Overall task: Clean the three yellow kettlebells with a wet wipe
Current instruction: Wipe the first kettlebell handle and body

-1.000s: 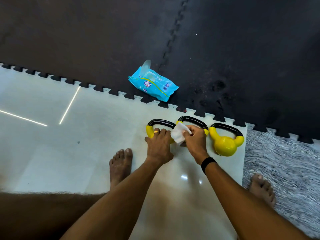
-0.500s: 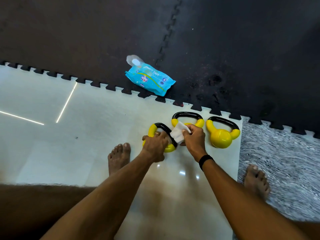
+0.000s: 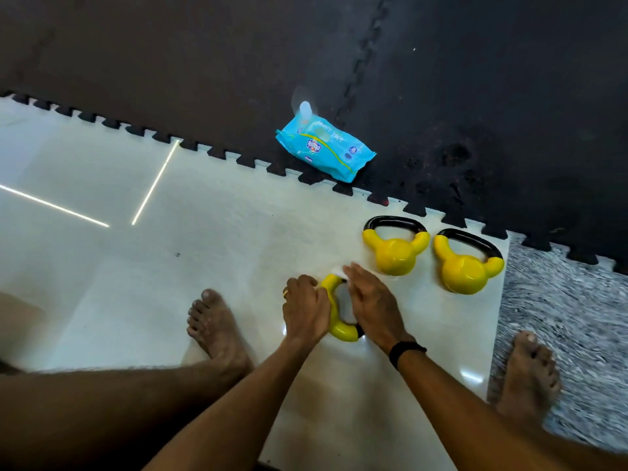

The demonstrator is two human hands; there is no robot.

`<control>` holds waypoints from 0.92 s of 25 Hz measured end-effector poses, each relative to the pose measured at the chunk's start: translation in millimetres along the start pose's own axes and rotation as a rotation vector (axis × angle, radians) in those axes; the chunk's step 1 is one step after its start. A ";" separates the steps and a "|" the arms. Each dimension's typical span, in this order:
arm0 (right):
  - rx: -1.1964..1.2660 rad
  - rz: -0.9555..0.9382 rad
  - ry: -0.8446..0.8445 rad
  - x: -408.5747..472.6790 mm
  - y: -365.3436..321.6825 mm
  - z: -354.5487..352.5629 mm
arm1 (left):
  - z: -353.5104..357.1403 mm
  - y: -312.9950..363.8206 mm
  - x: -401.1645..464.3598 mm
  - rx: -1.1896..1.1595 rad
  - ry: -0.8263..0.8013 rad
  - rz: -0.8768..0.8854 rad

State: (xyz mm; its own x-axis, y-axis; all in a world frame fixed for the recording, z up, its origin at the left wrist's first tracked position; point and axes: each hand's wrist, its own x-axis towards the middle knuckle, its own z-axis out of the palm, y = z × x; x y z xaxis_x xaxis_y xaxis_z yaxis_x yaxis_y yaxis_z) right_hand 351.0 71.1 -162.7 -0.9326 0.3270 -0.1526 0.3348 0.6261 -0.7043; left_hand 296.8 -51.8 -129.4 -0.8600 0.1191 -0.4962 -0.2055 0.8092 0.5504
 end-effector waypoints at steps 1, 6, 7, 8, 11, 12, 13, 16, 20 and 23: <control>-0.101 -0.087 -0.055 -8.1 4.5 9.2 | 6.1 7.8 4.1 0.037 0.015 -0.177; -0.361 -0.234 -0.263 -21.7 24.9 18.5 | 31.5 6.2 20.0 0.239 0.190 -0.185; -0.386 -0.253 -0.288 -17.0 26.6 17.1 | 32.3 4.9 19.7 0.246 0.207 -0.177; -0.419 -0.262 -0.298 -10.4 28.6 15.7 | 32.8 3.3 18.2 0.260 0.217 -0.157; -0.503 -0.258 -0.321 6.4 29.0 10.7 | 34.9 3.3 19.2 0.276 0.220 -0.137; -0.501 -0.249 -0.322 3.9 29.3 8.7 | 34.6 4.1 20.7 0.265 0.218 -0.159; -0.482 -0.223 -0.323 -5.8 29.6 5.2 | 34.1 4.9 21.5 0.257 0.217 -0.173; -0.396 -0.138 -0.317 -54.6 34.6 -0.2 | 33.3 5.7 20.5 0.301 0.212 -0.136; -0.363 -0.137 -0.283 -37.3 26.9 7.1 | 34.8 4.3 20.3 0.309 0.215 -0.108; -0.357 -0.165 -0.311 -8.4 20.8 9.8 | 34.6 7.7 23.9 0.258 0.221 -0.196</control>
State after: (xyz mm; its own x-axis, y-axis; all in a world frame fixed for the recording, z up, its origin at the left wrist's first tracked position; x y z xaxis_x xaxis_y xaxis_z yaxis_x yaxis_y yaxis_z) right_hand 364.4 74.4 -182.9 -0.9547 0.0106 -0.2974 0.1541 0.8726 -0.4634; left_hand 290.8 -22.8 -160.2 -0.9019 -0.1558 -0.4028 -0.2757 0.9256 0.2592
